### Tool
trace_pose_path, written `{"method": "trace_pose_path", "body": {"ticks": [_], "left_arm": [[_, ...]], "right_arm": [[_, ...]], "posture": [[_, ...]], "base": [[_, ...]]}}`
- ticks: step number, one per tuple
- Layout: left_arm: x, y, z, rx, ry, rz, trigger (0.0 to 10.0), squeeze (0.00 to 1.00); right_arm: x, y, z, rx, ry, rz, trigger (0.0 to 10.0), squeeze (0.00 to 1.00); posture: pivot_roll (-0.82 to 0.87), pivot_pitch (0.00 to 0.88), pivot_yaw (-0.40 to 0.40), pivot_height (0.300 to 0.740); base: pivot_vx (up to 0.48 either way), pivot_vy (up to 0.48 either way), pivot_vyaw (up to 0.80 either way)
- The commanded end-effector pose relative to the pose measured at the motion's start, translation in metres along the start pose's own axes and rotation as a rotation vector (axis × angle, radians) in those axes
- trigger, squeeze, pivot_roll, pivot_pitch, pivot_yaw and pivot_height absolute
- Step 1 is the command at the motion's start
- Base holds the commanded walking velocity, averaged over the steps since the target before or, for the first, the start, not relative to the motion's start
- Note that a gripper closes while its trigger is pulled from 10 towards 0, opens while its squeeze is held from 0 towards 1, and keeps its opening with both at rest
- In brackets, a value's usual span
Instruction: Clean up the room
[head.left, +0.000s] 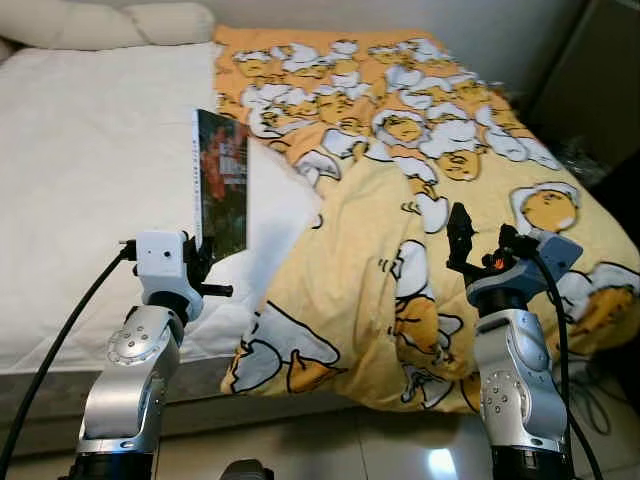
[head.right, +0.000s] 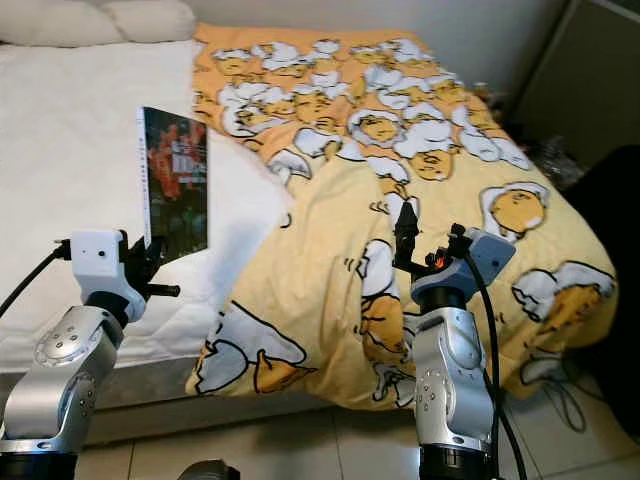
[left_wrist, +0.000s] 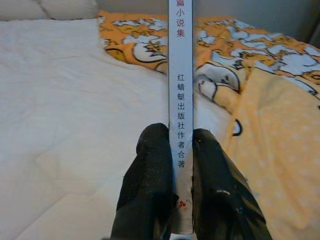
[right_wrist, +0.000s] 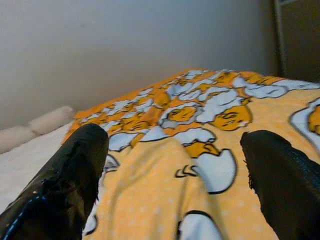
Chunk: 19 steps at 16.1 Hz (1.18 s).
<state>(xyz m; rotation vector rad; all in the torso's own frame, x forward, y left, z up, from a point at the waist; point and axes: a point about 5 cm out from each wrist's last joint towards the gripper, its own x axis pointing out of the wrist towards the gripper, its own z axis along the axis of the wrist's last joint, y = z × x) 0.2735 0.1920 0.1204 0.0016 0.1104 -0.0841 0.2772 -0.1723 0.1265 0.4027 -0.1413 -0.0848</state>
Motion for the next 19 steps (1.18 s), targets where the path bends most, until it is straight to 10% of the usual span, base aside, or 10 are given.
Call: {"method": "trace_pose_path", "body": {"ticks": [1,10,19], "left_arm": [[0.003,-0.001,0.011,0.012,-0.046,-0.01,10.0,0.0],[0.0,0.0,0.007,0.04,-0.031,-0.013,10.0,0.0],[0.004,0.0,0.008,0.048,-0.035,-0.01,10.0,0.0]], "right_arm": [[0.003,0.001,-0.003,-0.015,0.031,0.002,10.0,0.0],[0.0,0.006,-0.017,-0.287,0.074,0.112,10.0,0.0],[0.001,0.003,-0.023,-0.198,0.166,0.058,10.0,0.0]], "posture": [[0.05,0.0,-0.029,0.74],[0.04,0.0,-0.018,0.74],[0.03,0.0,-0.028,0.74]], "base": [[0.0,0.0,0.0],[0.0,0.324,0.0],[0.0,0.347,0.0]]}}
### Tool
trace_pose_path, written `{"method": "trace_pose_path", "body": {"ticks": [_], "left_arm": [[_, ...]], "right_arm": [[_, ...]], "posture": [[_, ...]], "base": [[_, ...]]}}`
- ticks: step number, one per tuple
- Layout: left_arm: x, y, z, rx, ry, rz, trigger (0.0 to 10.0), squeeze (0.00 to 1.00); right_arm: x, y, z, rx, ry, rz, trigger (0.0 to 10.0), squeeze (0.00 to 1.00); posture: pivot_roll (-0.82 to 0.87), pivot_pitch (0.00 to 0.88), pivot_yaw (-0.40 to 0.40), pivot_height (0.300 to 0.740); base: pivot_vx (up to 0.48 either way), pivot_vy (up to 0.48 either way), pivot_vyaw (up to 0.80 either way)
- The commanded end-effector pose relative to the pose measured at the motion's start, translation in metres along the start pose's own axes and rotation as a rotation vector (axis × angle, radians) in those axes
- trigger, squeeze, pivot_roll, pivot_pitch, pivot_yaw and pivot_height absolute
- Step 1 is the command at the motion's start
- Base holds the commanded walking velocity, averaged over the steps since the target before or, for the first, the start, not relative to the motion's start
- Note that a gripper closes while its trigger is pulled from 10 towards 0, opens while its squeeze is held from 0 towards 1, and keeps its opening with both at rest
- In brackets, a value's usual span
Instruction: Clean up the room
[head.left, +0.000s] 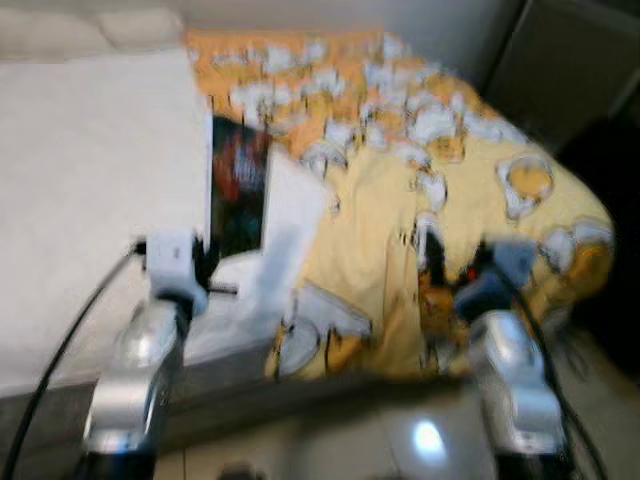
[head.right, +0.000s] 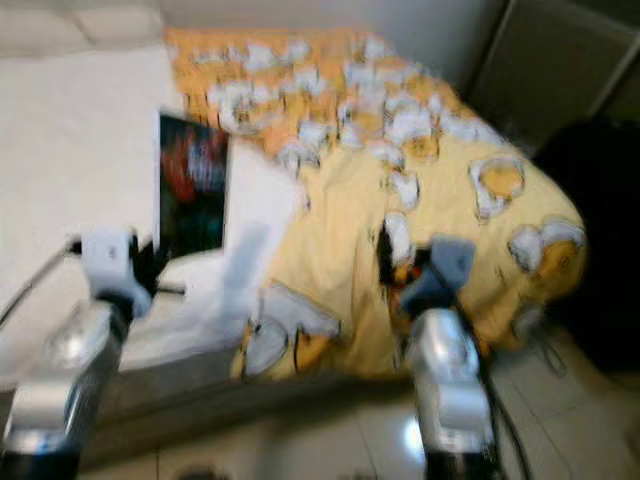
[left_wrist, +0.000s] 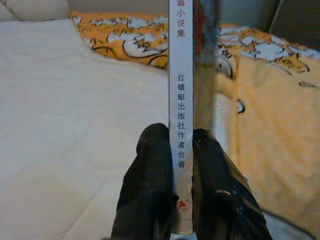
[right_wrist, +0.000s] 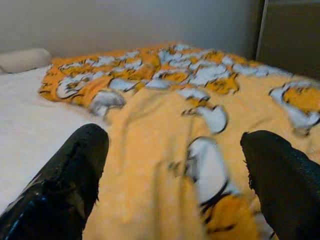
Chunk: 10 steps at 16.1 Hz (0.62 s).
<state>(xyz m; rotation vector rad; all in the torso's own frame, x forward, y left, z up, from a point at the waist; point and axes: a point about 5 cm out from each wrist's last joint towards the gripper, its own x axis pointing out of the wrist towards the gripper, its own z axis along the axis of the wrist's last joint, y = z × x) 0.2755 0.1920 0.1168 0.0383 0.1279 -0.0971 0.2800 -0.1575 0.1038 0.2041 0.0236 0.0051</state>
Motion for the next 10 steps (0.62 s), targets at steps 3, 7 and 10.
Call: {"method": "trace_pose_path", "body": {"ticks": [3,7,10], "left_arm": [[0.0024,0.0009,0.0131,0.009,-0.062,0.004,10.0,0.0],[0.002,0.0015,0.0133,0.019,-0.065,0.004,10.0,0.0],[0.001,0.0008,0.0124,0.023,-0.064,-0.002,10.0,0.0]], "right_arm": [[0.0017,0.0002,0.0009,0.008,0.018,0.024,10.0,0.0],[-0.0003,0.005,0.0007,0.015,0.022,0.065,10.0,0.0],[-0.0015,0.0066,-0.0018,0.012,0.038,0.077,10.0,0.0]], "posture": [[0.03,0.0,-0.025,0.74],[0.03,0.0,-0.026,0.74],[0.03,0.0,-0.022,0.74]], "base": [[0.0,0.345,0.0],[0.0,0.348,0.0],[0.0,0.347,0.0]]}}
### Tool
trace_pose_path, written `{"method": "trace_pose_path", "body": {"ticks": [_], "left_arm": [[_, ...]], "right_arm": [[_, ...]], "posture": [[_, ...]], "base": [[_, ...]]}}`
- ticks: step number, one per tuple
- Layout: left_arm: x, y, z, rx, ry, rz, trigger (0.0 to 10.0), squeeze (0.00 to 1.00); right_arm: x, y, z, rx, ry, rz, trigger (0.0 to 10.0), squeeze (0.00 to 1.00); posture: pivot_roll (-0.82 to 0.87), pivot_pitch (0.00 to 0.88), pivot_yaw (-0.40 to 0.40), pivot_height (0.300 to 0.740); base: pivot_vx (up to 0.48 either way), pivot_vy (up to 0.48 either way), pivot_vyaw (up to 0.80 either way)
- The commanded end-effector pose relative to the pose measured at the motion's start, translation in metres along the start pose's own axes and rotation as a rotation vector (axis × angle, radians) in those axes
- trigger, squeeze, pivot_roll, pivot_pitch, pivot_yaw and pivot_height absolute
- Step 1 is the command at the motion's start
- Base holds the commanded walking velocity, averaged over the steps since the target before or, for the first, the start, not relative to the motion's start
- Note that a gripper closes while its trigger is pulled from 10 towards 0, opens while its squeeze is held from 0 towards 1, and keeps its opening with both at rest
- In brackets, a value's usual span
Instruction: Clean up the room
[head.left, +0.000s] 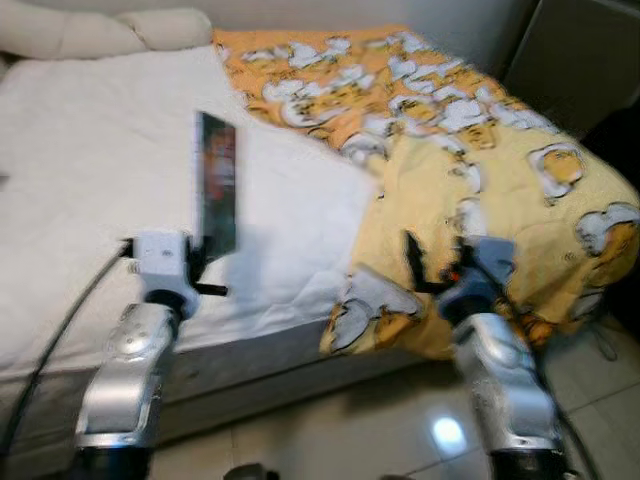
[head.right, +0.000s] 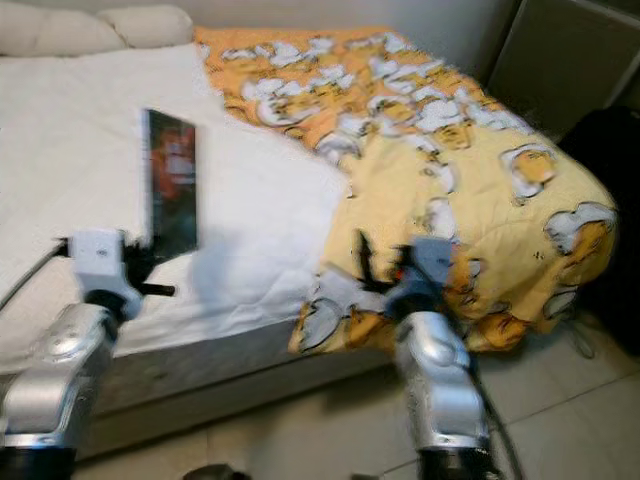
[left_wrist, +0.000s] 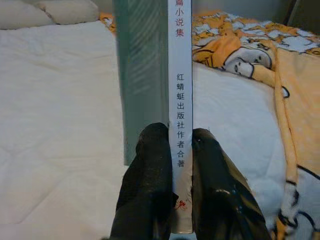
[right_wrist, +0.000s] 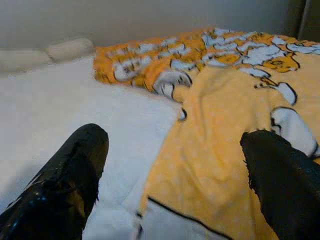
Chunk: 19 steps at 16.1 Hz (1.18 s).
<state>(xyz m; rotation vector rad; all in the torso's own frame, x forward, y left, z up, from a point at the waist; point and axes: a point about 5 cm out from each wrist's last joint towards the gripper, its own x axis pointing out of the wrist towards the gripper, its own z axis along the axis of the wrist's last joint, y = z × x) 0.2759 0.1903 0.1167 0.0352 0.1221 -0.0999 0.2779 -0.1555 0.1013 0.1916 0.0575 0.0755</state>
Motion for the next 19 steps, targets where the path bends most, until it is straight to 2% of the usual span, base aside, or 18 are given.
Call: {"method": "trace_pose_path", "body": {"ticks": [1,6,10,19], "left_arm": [[0.0002,0.0018,0.0115,0.026,-0.056,-0.002,10.0,0.0],[0.0013,0.0027,0.0096,0.038,-0.053,-0.009,10.0,0.0],[0.0027,0.0036,0.0089,0.044,-0.054,-0.011,10.0,0.0],[0.0041,0.004,0.0084,0.057,-0.057,-0.015,10.0,0.0]], "right_arm": [[0.0003,0.0047,-0.0005,0.003,0.005,0.004,10.0,0.0],[-0.0001,0.0053,-0.0059,0.056,0.029,-0.01,10.0,0.0],[0.0014,0.0024,-0.0045,0.022,0.006,-0.046,10.0,0.0],[0.0018,0.0036,-0.0057,0.053,0.013,-0.023,10.0,0.0]], "posture": [[0.03,0.0,-0.021,0.74],[0.03,0.0,-0.02,0.74],[0.03,0.0,-0.019,0.74],[0.03,0.0,-0.018,0.74]], "base": [[0.0,0.349,0.0],[0.0,0.347,0.0],[0.0,0.347,0.0],[0.0,0.347,0.0]]}}
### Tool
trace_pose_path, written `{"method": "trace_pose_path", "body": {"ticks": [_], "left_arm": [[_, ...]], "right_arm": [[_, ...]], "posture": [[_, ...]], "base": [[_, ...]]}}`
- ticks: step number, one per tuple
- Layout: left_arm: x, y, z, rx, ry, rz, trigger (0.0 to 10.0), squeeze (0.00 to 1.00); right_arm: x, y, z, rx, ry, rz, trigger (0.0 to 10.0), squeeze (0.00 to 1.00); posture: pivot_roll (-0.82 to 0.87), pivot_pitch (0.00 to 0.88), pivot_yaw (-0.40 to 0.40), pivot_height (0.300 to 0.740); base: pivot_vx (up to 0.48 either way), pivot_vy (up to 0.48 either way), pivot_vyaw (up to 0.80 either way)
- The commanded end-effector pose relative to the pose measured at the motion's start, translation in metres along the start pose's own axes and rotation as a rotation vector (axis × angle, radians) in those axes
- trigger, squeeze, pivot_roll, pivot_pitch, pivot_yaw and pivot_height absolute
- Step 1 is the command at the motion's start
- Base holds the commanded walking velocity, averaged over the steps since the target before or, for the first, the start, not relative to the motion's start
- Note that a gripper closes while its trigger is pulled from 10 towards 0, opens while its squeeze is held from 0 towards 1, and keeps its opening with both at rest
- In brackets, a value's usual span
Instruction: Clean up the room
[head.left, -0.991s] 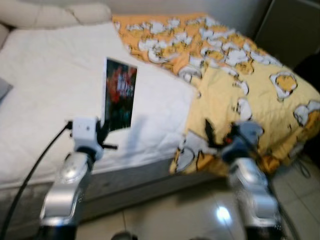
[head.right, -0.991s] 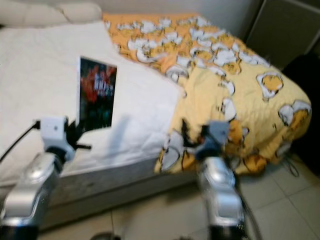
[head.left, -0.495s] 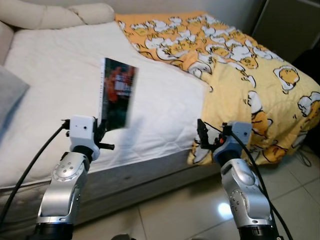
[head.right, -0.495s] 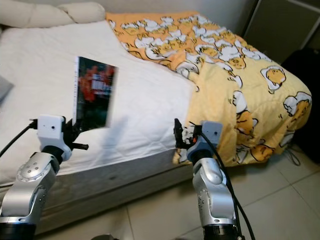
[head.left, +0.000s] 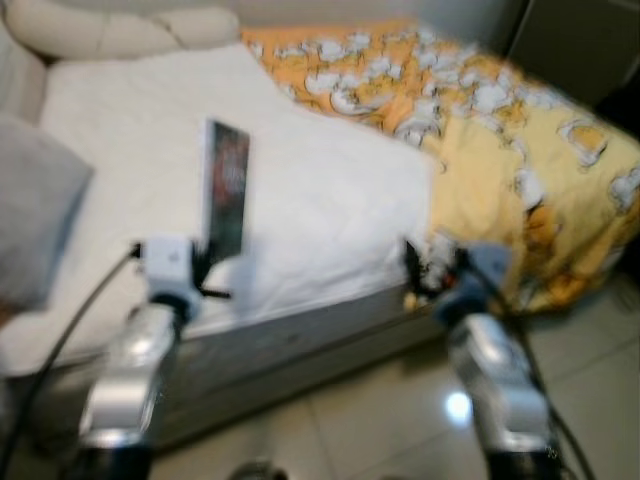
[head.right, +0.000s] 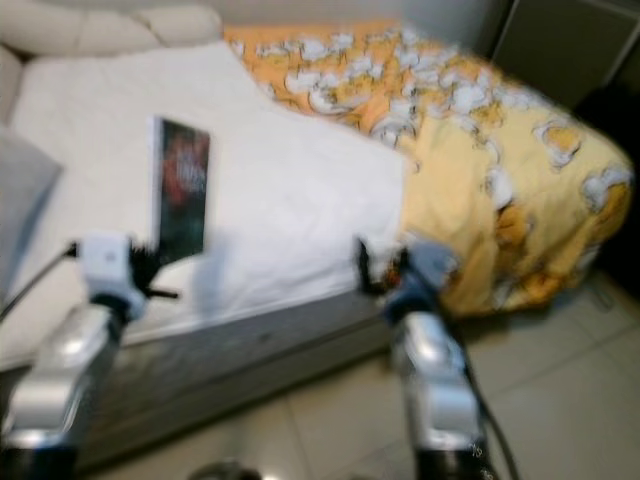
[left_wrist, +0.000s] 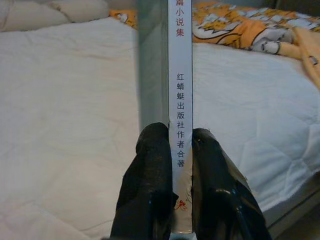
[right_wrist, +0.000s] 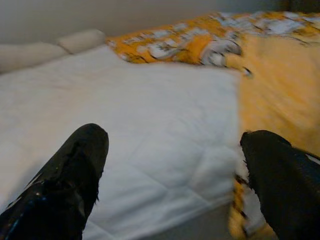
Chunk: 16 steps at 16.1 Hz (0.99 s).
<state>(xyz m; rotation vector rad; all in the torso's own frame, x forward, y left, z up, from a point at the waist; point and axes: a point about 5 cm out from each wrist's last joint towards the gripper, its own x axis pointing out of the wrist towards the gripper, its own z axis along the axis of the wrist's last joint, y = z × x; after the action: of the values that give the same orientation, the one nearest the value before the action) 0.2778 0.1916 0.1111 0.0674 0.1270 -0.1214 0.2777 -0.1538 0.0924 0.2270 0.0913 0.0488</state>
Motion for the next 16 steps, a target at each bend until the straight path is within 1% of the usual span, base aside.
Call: {"method": "trace_pose_path", "body": {"ticks": [1,7,10,11,12,16], "left_arm": [[0.0015,0.0031,0.0138,0.026,-0.063,0.005,10.0,0.0],[0.0021,0.0026,0.0144,0.035,-0.065,0.001,10.0,0.0],[0.0034,0.0002,0.0191,-0.002,-0.095,-0.005,10.0,0.0],[0.0035,-0.0006,0.0214,0.003,-0.107,-0.005,10.0,0.0],[0.0036,-0.001,0.0211,0.036,-0.103,-0.003,10.0,0.0],[0.0032,0.0006,0.0219,0.048,-0.111,0.005,10.0,0.0]], "right_arm": [[0.0011,0.0036,0.0037,0.012,-0.019,0.004,10.0,0.0],[0.0012,0.0039,0.0045,0.009,-0.03,0.006,10.0,0.0],[0.0016,0.0042,0.005,0.011,-0.033,0.007,10.0,0.0],[0.0018,0.004,0.0075,0.011,-0.052,0.004,10.0,0.0],[0.0019,0.0035,0.0093,0.018,-0.062,0.002,10.0,0.0],[0.0021,0.0032,0.0103,0.014,-0.067,0.002,10.0,0.0]], "posture": [[0.03,0.0,-0.018,0.74],[0.03,0.0,-0.019,0.74],[0.04,0.0,-0.019,0.74],[0.03,0.0,-0.02,0.74],[0.03,0.0,-0.02,0.74],[0.03,0.0,-0.019,0.74]], "base": [[0.0,0.345,0.0],[0.0,0.346,0.0],[0.0,0.0,0.0],[0.0,0.0,0.0],[0.0,0.0,0.0],[0.0,0.0,0.0]]}}
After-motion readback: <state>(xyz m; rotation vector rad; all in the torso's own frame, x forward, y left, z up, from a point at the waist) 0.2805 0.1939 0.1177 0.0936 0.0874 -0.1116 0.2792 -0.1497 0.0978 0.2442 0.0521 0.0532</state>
